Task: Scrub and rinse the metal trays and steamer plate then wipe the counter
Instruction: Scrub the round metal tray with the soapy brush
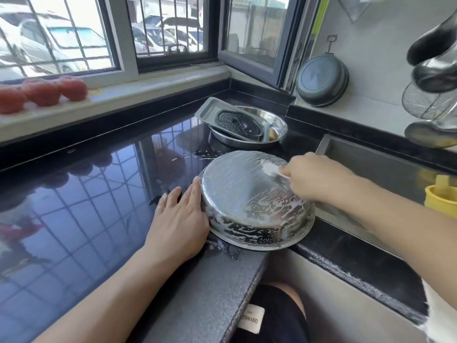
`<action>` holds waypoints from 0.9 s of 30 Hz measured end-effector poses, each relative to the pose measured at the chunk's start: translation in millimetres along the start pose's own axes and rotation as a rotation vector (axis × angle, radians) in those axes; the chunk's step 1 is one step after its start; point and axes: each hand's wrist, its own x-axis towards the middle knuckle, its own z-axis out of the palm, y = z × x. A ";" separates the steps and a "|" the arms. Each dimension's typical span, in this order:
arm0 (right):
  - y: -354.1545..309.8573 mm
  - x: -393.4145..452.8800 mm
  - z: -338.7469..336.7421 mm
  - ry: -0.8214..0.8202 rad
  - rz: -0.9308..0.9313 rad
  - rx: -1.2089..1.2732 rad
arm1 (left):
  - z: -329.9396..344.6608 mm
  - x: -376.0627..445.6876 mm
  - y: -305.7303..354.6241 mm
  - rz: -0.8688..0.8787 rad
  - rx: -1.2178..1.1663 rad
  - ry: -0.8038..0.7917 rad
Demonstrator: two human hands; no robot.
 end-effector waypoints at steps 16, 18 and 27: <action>14.7 -24.5 7.4 -0.031 0.051 0.054 | 0.1 -1.0 0.9 0.013 -0.010 0.008; 26.6 -26.8 6.4 -0.024 0.140 0.010 | 0.3 -2.6 1.8 0.024 -0.020 0.020; 7.7 -43.9 12.4 -0.062 0.054 0.190 | 1.7 -1.8 -0.3 0.020 -0.022 0.004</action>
